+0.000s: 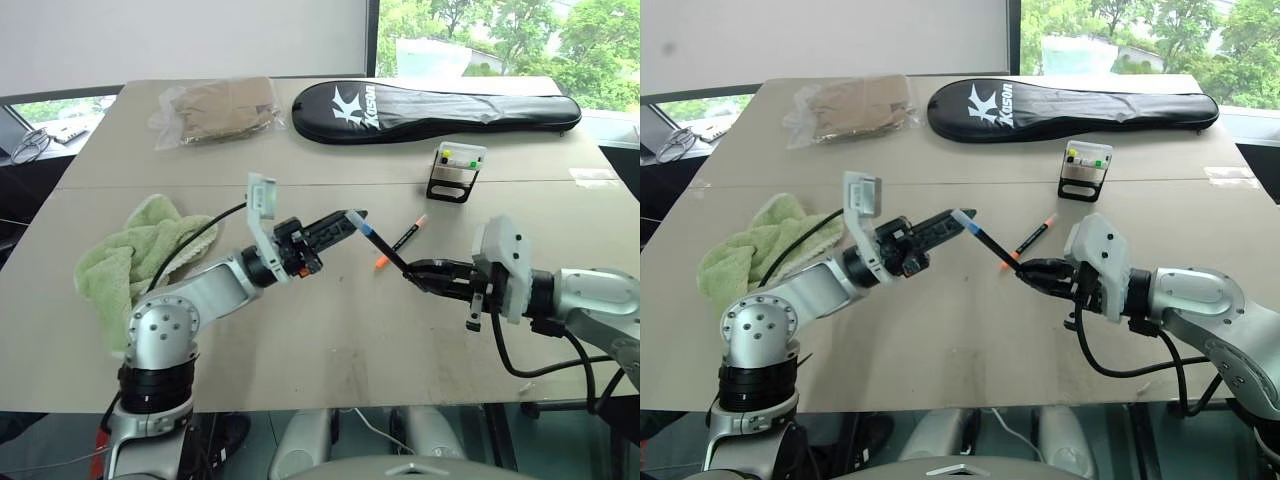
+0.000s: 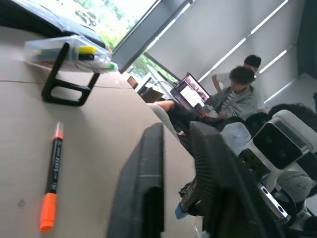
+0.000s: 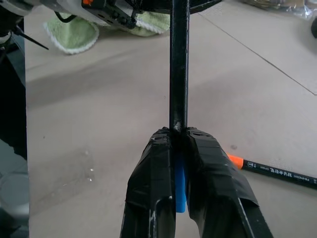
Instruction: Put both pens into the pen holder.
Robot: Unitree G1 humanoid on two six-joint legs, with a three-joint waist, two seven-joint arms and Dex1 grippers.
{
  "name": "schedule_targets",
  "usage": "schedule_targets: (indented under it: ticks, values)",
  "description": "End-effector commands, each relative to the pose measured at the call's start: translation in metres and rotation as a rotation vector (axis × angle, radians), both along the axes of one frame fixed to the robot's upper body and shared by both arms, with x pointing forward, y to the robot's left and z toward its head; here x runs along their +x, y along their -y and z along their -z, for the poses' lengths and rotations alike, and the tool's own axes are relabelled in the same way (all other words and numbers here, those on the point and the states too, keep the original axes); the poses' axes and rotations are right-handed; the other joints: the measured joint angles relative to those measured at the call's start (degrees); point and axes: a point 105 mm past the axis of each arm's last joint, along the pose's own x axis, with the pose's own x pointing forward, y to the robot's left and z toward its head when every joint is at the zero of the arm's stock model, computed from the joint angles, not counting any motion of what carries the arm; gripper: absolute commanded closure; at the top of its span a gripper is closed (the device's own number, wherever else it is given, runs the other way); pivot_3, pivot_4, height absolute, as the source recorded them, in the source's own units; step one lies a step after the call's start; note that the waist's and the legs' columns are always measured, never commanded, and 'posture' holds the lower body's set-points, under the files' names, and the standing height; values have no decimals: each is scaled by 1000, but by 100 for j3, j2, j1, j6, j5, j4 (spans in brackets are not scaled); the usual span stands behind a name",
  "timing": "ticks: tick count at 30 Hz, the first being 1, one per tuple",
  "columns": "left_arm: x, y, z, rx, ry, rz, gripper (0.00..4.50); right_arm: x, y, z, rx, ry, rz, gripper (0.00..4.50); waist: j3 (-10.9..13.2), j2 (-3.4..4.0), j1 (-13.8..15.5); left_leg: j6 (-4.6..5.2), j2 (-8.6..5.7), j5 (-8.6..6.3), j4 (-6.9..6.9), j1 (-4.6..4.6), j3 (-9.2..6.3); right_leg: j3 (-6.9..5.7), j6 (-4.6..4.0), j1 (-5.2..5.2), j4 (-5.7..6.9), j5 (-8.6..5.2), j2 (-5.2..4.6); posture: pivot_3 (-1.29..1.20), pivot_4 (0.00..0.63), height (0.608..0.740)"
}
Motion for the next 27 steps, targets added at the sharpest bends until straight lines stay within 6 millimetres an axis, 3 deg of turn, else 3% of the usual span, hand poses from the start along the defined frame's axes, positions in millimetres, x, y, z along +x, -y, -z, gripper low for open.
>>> schedule_targets:
  ticks: [1,2,16,19,23,27]
  values:
    - [-8,-3,-11,-60,3,34,2119,1,1,-9,21,31,12,4500,0,0,1,0,-1,0,0,0,0,1,0,0,0,0,-1,0,150,740]
    - [-11,-3,-15,-87,2,50,1678,2,2,-9,25,29,17,4500,0,0,2,0,-1,0,1,-1,1,0,0,0,-1,0,-2,0,150,740]
    - [-14,23,-13,-51,3,101,1678,-1,-7,-11,-6,49,-21,4500,0,-1,2,0,-2,0,1,-1,1,0,0,1,0,0,-2,0,150,740]
    - [-12,24,-15,-61,7,101,2420,-1,-8,-10,-20,49,-24,4500,0,0,-2,0,-2,0,2,-1,1,0,0,1,0,0,-1,0,150,740]
    - [-11,22,-18,-77,11,99,4354,-1,-8,-7,-39,51,-23,4500,0,0,-3,0,-2,0,1,0,1,0,0,0,0,0,-1,0,150,740]
    - [-10,20,-17,-80,9,95,4463,-1,-7,-6,-17,18,-33,4500,0,-1,3,0,-2,0,2,-1,1,0,0,0,-1,0,-2,0,150,740]
